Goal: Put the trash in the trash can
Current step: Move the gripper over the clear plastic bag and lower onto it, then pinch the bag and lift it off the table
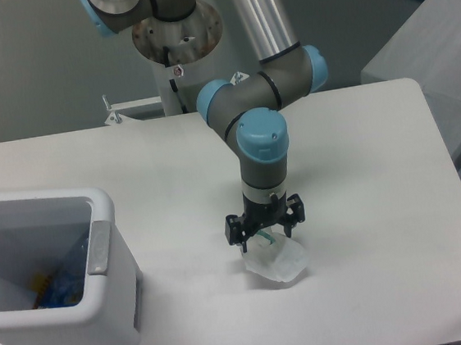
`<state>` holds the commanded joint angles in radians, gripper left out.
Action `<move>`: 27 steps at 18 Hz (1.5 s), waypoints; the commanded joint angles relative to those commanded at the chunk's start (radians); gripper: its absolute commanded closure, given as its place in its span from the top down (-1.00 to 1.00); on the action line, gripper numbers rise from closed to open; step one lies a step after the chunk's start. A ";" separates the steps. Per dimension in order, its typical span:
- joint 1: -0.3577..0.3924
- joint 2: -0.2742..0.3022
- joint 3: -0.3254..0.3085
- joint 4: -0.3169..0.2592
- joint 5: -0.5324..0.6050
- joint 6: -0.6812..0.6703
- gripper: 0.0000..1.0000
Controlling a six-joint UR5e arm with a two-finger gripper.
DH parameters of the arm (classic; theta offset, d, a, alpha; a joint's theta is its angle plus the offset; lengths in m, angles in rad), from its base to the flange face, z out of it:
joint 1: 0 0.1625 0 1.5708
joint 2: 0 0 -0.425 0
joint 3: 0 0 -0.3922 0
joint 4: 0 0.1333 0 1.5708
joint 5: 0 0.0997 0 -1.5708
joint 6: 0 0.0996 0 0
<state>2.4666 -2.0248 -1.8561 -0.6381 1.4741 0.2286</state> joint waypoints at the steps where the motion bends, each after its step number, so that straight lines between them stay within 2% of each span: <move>1: 0.000 0.000 0.000 0.000 0.000 0.000 0.52; 3: 0.000 0.000 -0.003 0.000 0.000 0.002 0.37; 7: 0.000 -0.002 -0.003 0.002 0.000 0.002 -0.15; 15: 0.000 0.011 0.012 0.005 -0.009 0.000 -0.81; 18: 0.002 0.018 0.021 0.008 -0.011 0.000 -0.82; 22: 0.006 0.047 0.081 0.003 -0.050 -0.005 -0.87; 27: 0.046 0.145 0.172 0.003 -0.268 -0.066 -0.87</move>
<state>2.5126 -1.8793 -1.6845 -0.6351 1.2062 0.1629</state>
